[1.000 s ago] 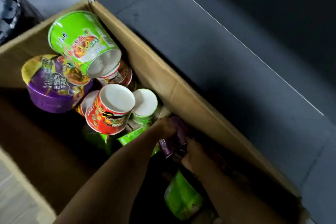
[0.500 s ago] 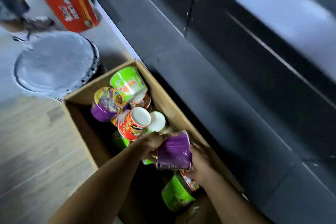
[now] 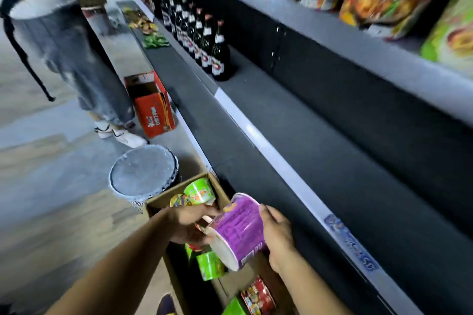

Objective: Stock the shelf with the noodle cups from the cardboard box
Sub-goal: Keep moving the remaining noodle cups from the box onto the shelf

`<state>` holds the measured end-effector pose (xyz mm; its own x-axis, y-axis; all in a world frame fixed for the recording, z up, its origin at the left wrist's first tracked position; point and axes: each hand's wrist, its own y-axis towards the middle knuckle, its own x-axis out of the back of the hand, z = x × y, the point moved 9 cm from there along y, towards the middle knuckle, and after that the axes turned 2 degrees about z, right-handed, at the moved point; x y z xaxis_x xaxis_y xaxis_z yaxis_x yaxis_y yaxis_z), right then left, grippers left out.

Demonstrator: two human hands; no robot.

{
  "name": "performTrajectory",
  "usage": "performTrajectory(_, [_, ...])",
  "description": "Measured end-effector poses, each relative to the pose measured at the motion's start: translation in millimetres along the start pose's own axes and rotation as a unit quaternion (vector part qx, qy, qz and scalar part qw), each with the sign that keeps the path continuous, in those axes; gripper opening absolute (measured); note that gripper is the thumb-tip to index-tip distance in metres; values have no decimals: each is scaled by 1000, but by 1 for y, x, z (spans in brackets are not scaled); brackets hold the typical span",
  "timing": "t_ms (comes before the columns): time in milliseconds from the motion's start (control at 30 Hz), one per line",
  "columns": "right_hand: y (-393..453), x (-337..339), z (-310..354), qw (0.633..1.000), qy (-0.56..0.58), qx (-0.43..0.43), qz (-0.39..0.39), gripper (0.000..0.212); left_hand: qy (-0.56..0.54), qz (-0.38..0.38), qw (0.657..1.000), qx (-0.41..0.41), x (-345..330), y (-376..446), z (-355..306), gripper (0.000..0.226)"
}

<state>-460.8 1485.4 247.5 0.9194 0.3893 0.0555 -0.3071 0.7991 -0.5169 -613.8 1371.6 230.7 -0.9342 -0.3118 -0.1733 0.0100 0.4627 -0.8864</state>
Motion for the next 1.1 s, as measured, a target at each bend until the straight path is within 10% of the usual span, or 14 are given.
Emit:
performTrajectory(433, [-123,46,223,972,182,141,50,11,-43,193,965,-174,-82,-177,-110,79])
performTrajectory(1100, [-289,206,304,883,373,281,-46,40,60,435,843,-311,-325,-337,-162,90])
